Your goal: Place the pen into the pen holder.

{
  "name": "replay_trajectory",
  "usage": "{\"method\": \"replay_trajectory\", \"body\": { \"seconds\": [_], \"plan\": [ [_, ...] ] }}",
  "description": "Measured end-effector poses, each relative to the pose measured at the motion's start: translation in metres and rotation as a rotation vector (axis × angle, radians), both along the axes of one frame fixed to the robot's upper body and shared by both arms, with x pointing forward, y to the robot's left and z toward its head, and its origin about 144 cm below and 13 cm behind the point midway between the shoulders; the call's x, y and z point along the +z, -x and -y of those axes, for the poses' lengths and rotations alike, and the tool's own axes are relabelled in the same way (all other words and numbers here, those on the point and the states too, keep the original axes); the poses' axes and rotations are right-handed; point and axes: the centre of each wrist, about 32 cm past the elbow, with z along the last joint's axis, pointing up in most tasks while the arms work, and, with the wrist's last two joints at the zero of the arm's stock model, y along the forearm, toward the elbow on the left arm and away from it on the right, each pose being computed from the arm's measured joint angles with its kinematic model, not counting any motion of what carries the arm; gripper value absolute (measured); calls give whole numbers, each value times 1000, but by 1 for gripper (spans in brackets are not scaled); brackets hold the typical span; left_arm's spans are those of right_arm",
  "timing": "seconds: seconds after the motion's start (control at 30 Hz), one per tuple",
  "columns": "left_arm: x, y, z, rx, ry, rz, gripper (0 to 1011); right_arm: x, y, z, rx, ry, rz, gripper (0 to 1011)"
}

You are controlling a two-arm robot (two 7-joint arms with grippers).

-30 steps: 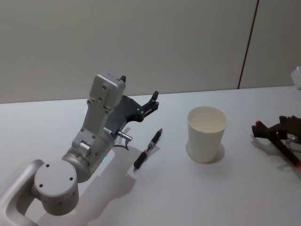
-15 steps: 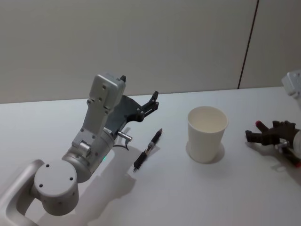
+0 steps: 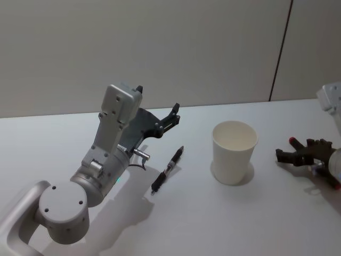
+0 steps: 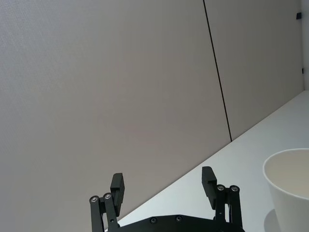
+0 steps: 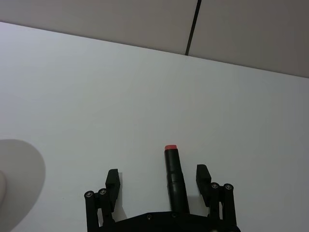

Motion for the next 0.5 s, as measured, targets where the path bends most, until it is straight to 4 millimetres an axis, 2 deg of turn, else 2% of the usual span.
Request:
{"method": "replay_trajectory", "body": {
  "seconds": [0.13,0.33,0.5],
  "plan": [
    [0,0,0,0,0,0,1001,-1,0,-1,-2,-2,-1,980],
    [0,0,0,0,0,0,1001,-2,1,-2,-2,-5,-3,851],
    [0,0,0,0,0,0,1001,-3,1,-3,-4,-6,-5,810]
  ]
}}
